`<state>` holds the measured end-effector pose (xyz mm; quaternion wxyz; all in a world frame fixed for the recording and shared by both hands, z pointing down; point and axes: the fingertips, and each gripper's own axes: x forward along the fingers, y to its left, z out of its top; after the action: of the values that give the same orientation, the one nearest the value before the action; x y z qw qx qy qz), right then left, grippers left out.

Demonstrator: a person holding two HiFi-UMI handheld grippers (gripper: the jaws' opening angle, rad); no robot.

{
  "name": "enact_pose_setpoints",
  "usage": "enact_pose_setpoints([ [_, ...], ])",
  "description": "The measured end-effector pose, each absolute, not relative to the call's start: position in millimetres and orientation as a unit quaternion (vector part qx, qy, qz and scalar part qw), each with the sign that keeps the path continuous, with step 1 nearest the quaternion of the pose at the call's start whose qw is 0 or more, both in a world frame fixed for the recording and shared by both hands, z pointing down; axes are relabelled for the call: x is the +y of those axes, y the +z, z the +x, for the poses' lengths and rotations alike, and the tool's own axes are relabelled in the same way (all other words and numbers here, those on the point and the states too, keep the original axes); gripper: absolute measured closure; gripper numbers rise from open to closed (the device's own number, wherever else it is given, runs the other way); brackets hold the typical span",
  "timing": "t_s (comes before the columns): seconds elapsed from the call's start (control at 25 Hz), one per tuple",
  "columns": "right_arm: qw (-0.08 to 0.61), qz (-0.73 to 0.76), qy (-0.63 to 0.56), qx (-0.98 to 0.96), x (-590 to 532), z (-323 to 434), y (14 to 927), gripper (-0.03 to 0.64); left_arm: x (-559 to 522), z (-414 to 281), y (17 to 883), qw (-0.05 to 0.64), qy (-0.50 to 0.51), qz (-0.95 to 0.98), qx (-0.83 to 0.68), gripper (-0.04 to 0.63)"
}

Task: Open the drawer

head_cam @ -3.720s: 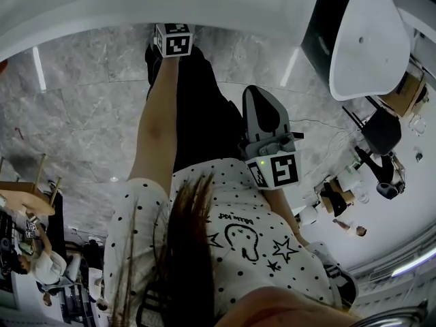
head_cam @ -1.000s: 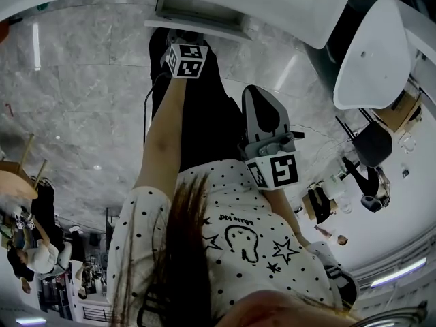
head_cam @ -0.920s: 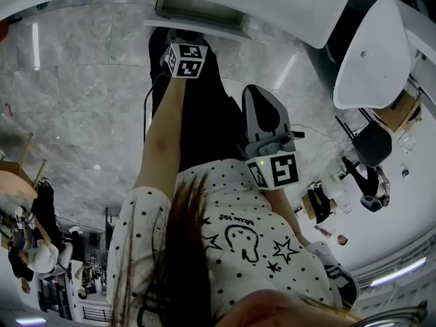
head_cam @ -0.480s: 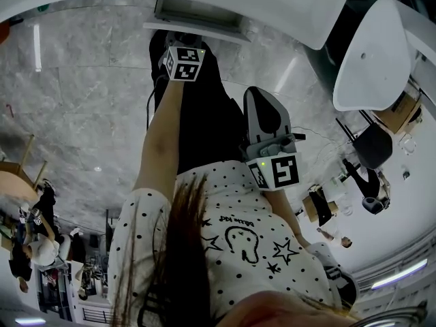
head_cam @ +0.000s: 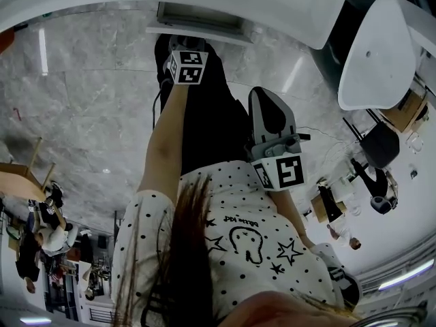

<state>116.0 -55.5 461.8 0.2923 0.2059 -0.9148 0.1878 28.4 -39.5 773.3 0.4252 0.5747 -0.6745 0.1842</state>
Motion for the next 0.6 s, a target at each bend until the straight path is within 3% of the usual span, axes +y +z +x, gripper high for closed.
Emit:
enact_pose_setpoints([
  [0.32,0.288,0.201,0.192,-0.916,-54,111,464,0.601,-30,22,760,0.427,0.182,0.562,-0.684,0.485],
  [0.4,0.286,0.200,0.194,-0.917,-55,109,465,0.601,-27,21,757,0.423,0.186,0.558,-0.689,0.577],
  [0.6,0.279,0.202,0.194,-0.919,-62,107,458,0.601,-28,25,738,0.418,0.181,0.566,-0.687,0.589],
])
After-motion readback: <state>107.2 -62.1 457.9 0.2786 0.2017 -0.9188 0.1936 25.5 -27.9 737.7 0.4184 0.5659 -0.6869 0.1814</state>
